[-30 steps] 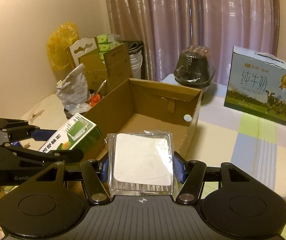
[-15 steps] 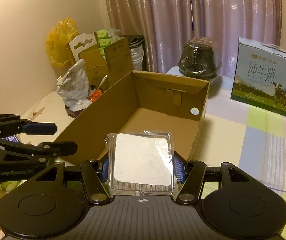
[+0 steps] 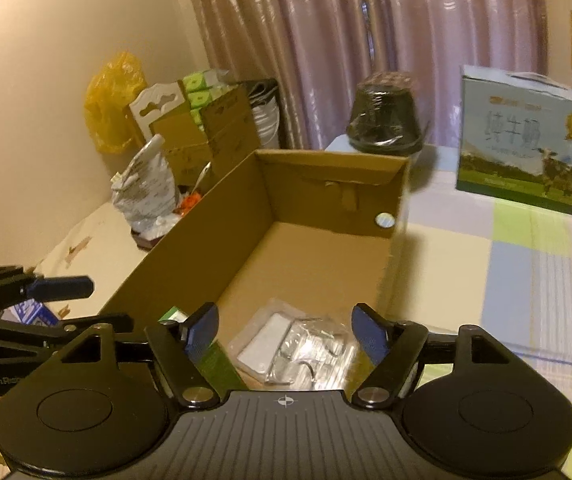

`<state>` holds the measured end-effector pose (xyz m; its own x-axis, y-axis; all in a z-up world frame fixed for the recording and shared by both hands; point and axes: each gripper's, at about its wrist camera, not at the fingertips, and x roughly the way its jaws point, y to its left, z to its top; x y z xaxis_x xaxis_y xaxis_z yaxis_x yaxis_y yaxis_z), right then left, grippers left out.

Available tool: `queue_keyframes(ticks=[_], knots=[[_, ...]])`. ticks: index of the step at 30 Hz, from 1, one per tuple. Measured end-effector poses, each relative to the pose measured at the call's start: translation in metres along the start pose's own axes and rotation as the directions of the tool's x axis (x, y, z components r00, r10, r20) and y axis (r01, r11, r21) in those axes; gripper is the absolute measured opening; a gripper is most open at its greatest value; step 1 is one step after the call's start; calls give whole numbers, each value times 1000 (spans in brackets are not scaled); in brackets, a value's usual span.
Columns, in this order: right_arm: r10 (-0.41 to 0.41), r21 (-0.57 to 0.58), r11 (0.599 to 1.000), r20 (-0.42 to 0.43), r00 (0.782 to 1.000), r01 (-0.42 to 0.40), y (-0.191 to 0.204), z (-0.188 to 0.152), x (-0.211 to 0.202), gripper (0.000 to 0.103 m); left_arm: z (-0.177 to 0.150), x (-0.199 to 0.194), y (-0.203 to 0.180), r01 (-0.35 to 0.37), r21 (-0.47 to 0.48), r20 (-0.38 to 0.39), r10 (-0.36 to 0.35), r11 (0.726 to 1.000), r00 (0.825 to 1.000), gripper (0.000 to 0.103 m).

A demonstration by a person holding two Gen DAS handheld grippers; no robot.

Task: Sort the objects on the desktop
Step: 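Open the left tool inside the cardboard box while the right tool releases the packet, then move both open tools back over the remaining items on the table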

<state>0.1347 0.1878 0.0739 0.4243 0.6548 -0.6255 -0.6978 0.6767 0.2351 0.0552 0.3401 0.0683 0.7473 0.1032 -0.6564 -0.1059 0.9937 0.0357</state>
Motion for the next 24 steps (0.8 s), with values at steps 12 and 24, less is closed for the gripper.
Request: queue_keyframes(ticks=[12,24], knots=[[-112,78,991,28,993,109,-58,-44,-80,84,-7,-26,-29,16,2,16,-16,1000,1000,67],[-228,193,955,1,974,224,-121,-97,-154,94,-8,-47,-97,93,49,18,-94,994,995,80]])
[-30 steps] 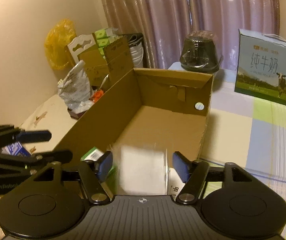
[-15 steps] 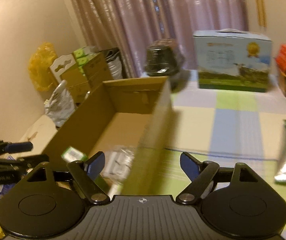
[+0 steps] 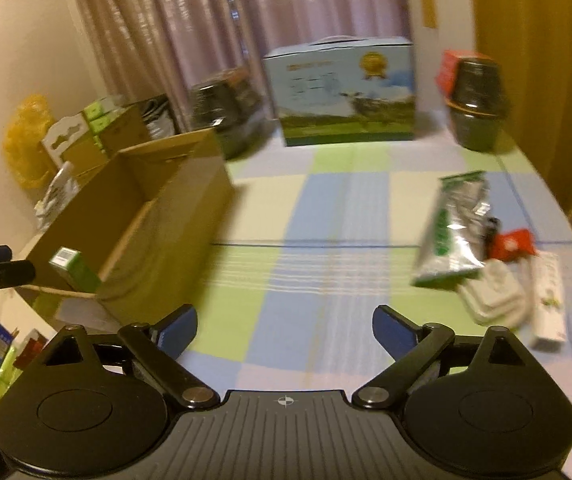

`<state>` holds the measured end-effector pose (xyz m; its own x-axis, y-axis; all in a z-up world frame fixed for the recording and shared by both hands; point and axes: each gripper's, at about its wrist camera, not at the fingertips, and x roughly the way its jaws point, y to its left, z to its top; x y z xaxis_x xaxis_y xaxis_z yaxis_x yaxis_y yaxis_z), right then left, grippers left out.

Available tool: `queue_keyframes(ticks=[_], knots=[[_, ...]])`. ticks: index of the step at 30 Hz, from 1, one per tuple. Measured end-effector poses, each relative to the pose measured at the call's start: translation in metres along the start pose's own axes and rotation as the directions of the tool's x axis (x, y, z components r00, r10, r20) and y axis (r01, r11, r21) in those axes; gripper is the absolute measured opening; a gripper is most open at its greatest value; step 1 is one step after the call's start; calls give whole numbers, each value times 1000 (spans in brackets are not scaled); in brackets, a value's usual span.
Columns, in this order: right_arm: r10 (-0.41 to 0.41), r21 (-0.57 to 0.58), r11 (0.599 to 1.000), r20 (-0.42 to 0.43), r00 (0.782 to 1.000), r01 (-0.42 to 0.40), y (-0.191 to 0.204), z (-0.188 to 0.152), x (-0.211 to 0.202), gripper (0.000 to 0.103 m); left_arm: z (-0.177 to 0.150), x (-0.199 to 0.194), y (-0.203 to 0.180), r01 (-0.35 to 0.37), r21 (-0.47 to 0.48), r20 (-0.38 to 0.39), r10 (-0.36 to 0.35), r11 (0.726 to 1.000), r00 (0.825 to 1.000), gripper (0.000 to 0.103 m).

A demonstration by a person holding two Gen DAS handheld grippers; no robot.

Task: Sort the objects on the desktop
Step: 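Move both open tools back over the remaining items on the table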

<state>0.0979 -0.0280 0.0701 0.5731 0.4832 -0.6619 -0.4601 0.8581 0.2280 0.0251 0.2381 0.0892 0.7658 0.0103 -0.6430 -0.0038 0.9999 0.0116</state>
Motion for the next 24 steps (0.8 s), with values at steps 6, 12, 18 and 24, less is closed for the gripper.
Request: queue_keyframes(ticks=[6,12,18,24], knots=[[-63,56,997,23,998,61,-35,-12,-30,98,6,-2,-41,52,42,12,-53,998,999,89],[-135,108,986,29,990,131,-73,-28,-54,101,12,0,-88,113,100,14,-115,989,993,95],[-200,178,965,34,979,191,-112,-40,-78,101,16,9,-130,173,152,-7,-174,973,985,97],[-223,220,952,32,974,211,-134,-47,-89,101,15,25,-164,225,182,-43,-220,957,974,97]])
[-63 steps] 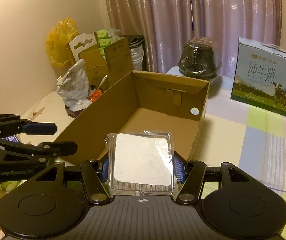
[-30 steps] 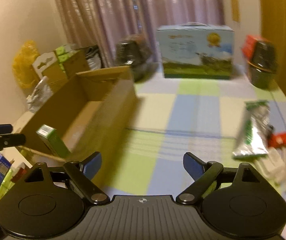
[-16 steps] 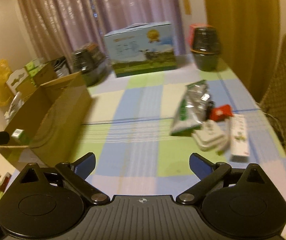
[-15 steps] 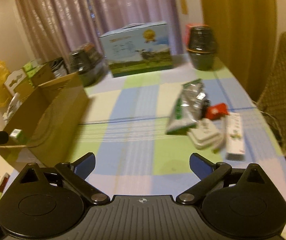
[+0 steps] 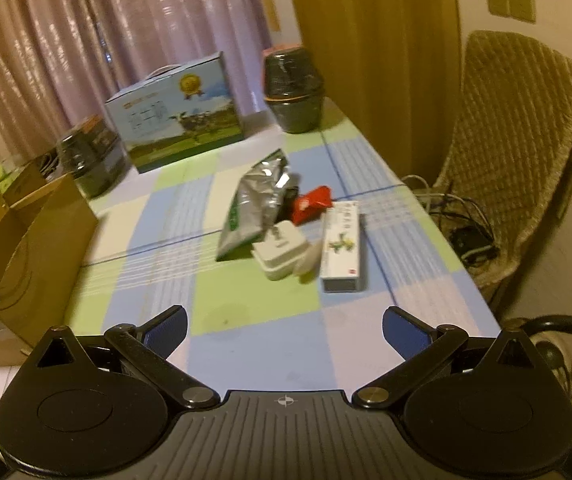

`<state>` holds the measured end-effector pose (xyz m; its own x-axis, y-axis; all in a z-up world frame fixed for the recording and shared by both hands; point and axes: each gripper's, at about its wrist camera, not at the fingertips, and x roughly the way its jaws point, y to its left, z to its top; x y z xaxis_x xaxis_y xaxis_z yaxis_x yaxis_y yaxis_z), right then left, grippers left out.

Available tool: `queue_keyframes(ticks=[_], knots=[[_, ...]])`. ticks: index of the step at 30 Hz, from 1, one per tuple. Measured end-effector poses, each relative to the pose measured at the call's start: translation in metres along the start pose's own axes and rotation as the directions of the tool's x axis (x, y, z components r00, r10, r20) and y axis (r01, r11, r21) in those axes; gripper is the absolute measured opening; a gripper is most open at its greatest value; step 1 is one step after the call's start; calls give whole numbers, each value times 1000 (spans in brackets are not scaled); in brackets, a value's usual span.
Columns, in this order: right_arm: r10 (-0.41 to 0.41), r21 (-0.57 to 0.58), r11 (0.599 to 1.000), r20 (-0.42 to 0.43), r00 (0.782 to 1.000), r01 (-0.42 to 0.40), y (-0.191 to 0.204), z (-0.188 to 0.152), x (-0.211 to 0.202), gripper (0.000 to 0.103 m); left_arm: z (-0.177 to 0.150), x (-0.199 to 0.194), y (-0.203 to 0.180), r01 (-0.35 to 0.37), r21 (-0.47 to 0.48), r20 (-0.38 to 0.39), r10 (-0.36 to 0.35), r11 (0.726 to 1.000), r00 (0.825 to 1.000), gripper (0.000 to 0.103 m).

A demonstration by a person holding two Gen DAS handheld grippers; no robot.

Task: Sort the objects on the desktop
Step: 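Move both open tools back over the remaining items on the table, then grasp the white ointment box with right tool while left grasps the white spoon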

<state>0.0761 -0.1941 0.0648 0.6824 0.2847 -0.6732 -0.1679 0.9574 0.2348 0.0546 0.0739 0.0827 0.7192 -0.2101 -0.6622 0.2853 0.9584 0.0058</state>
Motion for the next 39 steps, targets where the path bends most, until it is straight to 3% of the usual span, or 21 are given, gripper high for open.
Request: queue_keyframes(ticks=[10,29,34,39], knots=[[-11,30,999,-8,1000,11,-22,4,12,101,7,34,-32,52,71,-45,-49,996,998,97],[-23,-62,998,-37,999,20,-41,18,65,99,18,114,-60,174,161,-134,-153,971,979,97],[-22,-95,995,-60,998,16,-45,22,86,73,21,139,-67,190,207,-174,-155,960,973,91],[-27,-119,993,-76,997,18,-47,23,105,67,23,160,-74,218,238,-188,-175,947,966,90]])
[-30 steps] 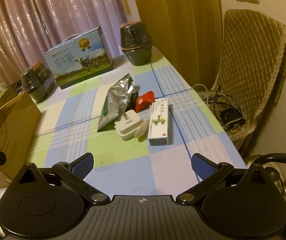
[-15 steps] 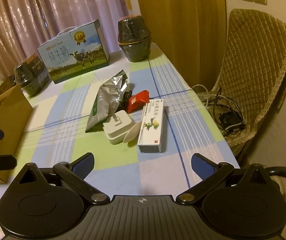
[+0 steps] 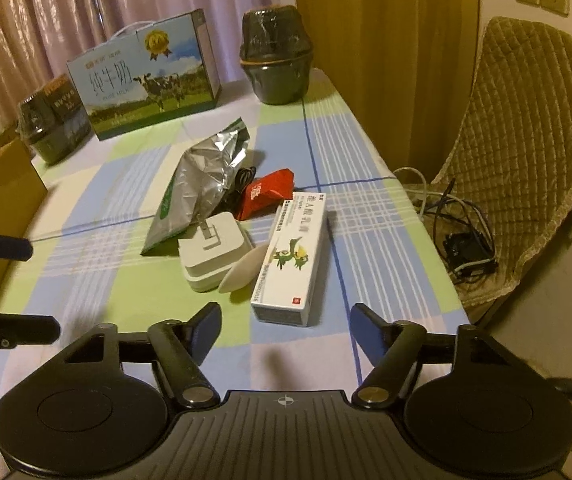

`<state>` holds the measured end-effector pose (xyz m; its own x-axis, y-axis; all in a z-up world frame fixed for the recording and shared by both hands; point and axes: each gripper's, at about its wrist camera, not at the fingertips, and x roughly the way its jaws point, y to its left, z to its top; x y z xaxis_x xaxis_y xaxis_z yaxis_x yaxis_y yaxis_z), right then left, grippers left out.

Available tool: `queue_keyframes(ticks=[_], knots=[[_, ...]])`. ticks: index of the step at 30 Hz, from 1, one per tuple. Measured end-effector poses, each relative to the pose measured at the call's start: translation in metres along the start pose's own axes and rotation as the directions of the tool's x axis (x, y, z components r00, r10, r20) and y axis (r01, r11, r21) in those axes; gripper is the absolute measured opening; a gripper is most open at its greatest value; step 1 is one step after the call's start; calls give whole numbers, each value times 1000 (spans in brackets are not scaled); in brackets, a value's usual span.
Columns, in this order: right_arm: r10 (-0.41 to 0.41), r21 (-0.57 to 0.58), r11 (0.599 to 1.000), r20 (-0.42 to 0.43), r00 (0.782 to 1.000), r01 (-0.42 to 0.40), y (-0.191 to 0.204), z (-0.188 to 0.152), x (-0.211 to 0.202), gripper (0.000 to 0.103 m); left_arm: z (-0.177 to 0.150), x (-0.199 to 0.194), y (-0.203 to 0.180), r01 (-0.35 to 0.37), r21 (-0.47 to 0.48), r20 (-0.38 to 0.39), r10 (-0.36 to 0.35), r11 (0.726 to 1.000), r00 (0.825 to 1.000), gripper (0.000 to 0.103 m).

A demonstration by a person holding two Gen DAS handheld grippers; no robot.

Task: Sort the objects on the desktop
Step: 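Grasp the white ointment box with right tool while left grasps the white spoon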

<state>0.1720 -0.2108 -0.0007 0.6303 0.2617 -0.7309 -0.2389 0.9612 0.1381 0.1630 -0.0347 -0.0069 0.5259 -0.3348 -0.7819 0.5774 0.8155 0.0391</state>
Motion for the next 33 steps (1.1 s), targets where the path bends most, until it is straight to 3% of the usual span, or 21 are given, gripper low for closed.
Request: queue_keyframes(ticks=[8,17,21,33], knots=[[10,-59,998,-51,999,-13,0,6,37,61,11,34,-4,78,84,-17,-77,993,997,79],[-4,-158,987,-82,997,-9,0,11,60,43,12,61,3,94,83,-35,-92,992,995,79],[-5,-204,979,-83,997,-12,5,10,62,42,10,67,8,93,74,-39,-91,993,995,79],[131,-369,914,-120,984,-167,54,-26,43,41,-11,45,18,62,39,-14,-62,997,998,79]])
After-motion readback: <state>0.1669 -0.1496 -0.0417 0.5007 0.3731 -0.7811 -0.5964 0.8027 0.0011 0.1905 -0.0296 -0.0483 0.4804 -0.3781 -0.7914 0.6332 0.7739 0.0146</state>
